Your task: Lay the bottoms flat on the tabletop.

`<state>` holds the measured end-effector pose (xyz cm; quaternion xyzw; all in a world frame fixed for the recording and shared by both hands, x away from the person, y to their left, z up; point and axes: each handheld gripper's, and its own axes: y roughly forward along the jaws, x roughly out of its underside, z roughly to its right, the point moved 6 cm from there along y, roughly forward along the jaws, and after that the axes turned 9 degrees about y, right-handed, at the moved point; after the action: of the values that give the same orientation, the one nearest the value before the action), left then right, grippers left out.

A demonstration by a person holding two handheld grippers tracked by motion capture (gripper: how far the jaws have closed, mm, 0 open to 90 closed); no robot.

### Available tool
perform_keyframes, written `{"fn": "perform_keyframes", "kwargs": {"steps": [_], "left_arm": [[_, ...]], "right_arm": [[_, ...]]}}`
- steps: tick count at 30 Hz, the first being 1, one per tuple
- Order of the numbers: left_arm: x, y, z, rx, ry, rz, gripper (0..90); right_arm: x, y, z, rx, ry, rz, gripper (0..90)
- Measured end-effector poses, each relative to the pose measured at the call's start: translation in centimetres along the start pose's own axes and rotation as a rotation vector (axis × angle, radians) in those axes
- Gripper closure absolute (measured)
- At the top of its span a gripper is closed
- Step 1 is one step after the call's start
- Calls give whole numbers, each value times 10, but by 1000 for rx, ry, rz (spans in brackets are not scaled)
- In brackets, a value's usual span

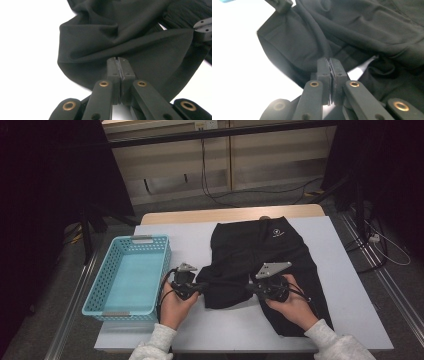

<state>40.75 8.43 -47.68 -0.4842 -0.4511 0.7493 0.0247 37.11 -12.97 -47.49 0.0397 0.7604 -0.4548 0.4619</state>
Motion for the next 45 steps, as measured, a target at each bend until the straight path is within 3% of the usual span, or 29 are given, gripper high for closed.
{"fn": "perform_keyframes", "kwargs": {"steps": [2, 6, 8, 12, 22, 29, 31, 35, 40, 45], "left_arm": [[-1, 2, -1, -11, 13, 17, 834], [2, 1, 0, -8, 16, 20, 636], [5, -2, 0, -8, -3, 9, 609], [9, -7, -1, -46, -2, 7, 507], [21, 3, -7, -98, 0, -48, 422], [23, 3, -6, -114, 27, -58, 500], [23, 2, -3, -109, 30, -71, 591], [22, 4, 3, -85, 15, -83, 716], [23, 4, 7, -31, -37, -87, 854], [22, 5, 9, -7, -72, -85, 900]], "right_arm": [[2, 0, 5, 42, -25, -15, 885], [7, -2, 16, 47, 27, -21, 885], [8, -4, 17, 46, 31, -23, 885], [10, -6, 17, 48, 30, -34, 885], [14, -9, 12, 30, 23, -34, 884], [14, -7, 8, 16, 7, -34, 884], [14, -7, 7, 9, 2, -33, 884], [14, -6, 6, 10, 1, -35, 884], [14, -6, 6, 9, -1, -35, 884], [14, -5, 5, 7, -2, -40, 884]]}}
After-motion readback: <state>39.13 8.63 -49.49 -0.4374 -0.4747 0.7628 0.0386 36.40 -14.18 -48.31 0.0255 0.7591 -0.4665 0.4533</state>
